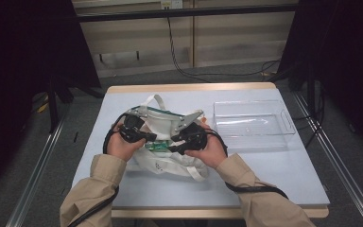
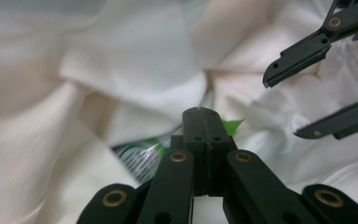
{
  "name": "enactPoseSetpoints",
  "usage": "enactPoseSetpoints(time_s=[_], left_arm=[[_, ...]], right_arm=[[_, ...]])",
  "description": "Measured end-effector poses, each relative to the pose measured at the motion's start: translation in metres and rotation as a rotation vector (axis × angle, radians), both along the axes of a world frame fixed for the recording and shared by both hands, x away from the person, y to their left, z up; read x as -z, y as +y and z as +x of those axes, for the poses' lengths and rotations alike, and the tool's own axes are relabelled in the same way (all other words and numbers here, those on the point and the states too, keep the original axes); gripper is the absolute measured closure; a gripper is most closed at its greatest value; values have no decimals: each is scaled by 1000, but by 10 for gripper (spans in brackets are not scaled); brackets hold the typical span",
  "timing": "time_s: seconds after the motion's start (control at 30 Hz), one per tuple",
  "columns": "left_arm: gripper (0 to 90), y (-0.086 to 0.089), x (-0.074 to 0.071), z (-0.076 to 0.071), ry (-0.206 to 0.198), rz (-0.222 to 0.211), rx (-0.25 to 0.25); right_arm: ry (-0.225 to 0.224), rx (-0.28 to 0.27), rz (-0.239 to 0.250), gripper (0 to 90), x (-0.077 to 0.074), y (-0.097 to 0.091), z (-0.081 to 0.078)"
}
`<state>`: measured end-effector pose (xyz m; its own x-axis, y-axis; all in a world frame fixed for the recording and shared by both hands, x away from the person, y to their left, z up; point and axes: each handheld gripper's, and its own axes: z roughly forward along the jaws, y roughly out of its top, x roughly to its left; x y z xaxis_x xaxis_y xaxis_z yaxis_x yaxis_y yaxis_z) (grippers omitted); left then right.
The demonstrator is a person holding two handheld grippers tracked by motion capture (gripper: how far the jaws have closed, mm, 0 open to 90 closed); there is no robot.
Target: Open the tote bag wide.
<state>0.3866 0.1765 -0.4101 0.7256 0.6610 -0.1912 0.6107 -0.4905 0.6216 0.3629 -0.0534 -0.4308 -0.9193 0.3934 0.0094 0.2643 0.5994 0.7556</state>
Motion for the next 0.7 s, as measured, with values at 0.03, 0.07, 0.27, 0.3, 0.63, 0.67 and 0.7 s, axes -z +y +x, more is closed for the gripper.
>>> enactPoseSetpoints(time_s=[0.03,0.07,0.27,0.3,0.63,0.67,0.7], left_arm=[[900,4,0,0,-12,2,-18],[900,8,1,1,-7,2,-12],[900,20,7,0,-1,-12,-66],[900,21,8,0,-11,-4,-75],[837,15,17,0,-23,28,-86],[803,16,18,0,-29,28,-90],[766,16,19,1,-22,30,-86]], right_arm=[[-8,-15,-26,599,1,5,2],[-17,-36,-40,608,2,9,3],[-41,-79,-98,663,15,31,11],[-43,-88,-104,663,18,35,11],[-83,-112,-240,900,32,49,16],[-88,-106,-242,900,31,49,15],[-93,-104,-234,900,30,48,15]])
